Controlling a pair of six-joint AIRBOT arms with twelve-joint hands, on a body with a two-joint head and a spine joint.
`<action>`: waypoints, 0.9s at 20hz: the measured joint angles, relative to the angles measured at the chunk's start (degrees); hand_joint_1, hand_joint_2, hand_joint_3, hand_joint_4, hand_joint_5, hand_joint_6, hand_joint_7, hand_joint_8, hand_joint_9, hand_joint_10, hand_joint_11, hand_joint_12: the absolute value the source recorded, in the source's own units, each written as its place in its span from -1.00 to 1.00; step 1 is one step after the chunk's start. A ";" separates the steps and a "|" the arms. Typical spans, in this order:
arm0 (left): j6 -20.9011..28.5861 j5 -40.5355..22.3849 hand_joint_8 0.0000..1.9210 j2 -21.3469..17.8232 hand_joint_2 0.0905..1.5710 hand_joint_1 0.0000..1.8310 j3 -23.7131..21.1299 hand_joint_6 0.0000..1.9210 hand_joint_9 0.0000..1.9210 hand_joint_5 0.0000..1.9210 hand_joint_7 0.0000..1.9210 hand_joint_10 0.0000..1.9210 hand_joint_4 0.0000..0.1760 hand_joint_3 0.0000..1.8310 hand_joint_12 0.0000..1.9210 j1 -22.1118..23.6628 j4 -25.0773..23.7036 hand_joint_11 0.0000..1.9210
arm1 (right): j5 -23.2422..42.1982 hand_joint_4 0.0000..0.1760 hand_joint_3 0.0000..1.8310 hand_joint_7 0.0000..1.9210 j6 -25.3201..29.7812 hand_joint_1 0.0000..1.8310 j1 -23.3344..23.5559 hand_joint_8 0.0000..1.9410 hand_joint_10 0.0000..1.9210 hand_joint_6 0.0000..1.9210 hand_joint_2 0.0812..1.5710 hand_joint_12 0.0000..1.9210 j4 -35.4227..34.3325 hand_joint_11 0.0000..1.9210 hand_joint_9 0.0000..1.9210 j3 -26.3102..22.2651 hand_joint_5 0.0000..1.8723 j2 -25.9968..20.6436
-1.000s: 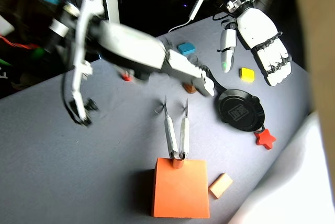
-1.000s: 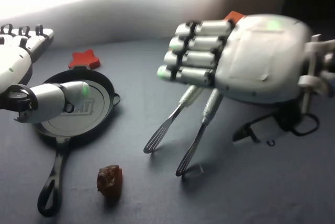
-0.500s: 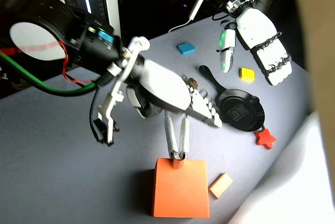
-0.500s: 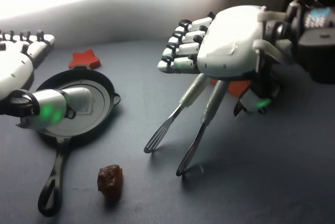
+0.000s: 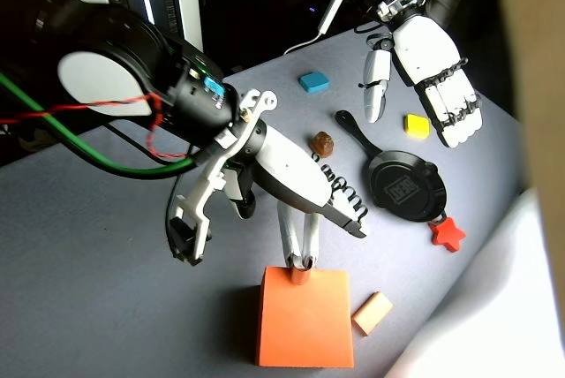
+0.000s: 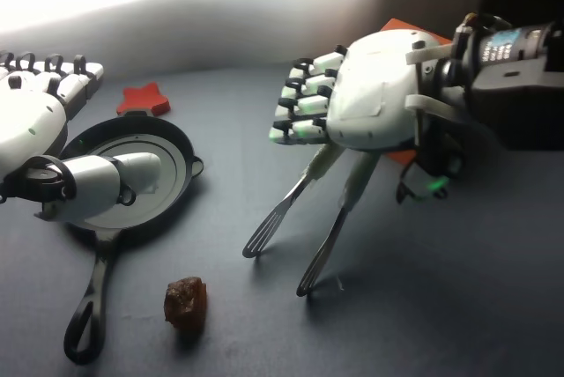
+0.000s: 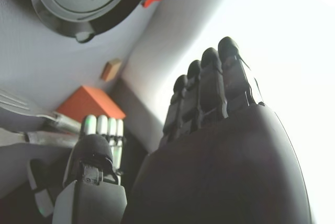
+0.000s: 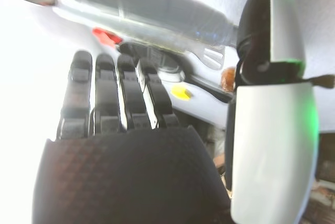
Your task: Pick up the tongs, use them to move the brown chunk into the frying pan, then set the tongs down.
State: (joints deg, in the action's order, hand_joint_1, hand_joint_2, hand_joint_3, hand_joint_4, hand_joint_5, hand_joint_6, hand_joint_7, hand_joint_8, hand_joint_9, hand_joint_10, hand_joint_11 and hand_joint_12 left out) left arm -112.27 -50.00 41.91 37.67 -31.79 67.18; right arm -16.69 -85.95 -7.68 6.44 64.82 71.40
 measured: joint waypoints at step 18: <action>-2.23 -0.70 -1.00 -0.04 0.51 -1.00 -2.12 -1.00 -0.96 -0.99 -0.95 -1.00 -1.00 -1.00 -0.85 3.26 3.91 -1.00 | -2.69 -1.00 -1.00 -0.93 0.07 0.09 -2.29 -0.98 -0.98 -0.99 0.10 -0.99 0.09 -0.98 -0.94 13.03 -0.97 9.70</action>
State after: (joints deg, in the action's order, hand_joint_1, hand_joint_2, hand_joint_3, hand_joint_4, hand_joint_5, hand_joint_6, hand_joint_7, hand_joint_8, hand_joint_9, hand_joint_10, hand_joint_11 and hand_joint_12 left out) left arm -114.50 -50.70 41.87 35.55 -28.53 71.09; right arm -19.38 -85.89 -9.98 6.52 77.84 81.10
